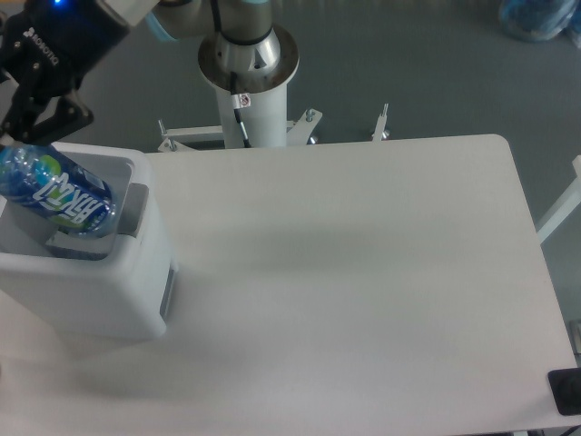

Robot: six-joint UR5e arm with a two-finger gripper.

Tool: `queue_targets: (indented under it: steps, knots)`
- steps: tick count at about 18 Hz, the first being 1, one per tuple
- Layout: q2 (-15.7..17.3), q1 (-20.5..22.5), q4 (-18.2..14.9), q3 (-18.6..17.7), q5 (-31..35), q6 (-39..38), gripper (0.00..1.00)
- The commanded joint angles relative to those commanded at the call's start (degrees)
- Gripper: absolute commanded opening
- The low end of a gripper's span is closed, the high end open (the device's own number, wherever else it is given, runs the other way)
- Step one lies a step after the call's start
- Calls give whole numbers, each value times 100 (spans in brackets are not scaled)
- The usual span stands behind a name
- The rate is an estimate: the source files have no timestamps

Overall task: Place the trash in the trash can
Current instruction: 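Lower the bottle into the bin and open the gripper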

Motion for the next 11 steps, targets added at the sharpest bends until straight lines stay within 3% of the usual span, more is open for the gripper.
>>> queue_targets:
  steps: [1, 3, 4, 11]
  knots:
    - [-17, -35, 0, -27, -17, 0, 33]
    - [-53, -79, 9, -71, -227, 26, 83]
    - [-79, -80, 78, -106, -333, 26, 96]
    - [9, -18, 220, -413, -317, 53, 100]
